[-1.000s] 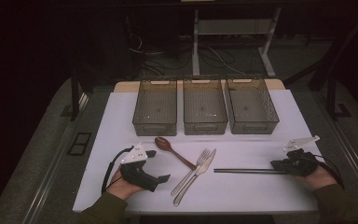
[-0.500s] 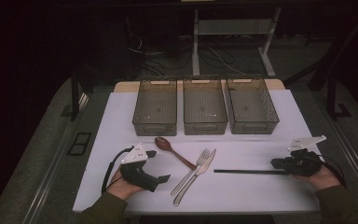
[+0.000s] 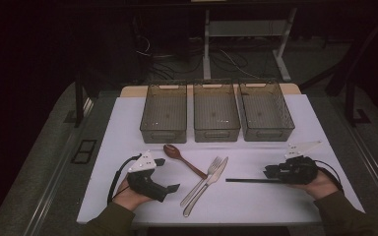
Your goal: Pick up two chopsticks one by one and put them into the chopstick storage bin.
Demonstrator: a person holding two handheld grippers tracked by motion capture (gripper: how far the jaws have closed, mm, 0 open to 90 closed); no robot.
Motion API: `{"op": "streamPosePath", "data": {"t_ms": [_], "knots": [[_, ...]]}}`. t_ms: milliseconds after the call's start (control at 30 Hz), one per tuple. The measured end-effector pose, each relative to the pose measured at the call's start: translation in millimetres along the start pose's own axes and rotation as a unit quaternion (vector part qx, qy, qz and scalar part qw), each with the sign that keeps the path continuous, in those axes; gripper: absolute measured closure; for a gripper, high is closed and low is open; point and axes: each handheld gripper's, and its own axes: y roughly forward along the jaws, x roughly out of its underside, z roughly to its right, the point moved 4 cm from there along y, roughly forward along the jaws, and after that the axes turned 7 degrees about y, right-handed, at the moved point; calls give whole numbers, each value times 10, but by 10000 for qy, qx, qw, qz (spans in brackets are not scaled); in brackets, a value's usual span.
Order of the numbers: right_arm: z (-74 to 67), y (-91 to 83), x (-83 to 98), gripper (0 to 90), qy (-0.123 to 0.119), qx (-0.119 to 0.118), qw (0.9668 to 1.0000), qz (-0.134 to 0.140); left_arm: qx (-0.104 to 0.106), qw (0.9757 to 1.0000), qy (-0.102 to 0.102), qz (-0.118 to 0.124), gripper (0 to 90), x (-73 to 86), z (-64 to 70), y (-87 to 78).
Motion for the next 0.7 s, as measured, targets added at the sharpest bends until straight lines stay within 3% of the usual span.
{"op": "streamPosePath", "data": {"t_ms": [300,700], "knots": [[-42,247,-24,808,-259,13,9989,-381,-2,10000,-18,16,0,1,3,10],[-34,283,13,816,-275,-9,9983,-505,2,10000,-14,18,0,0,5,9]]}}
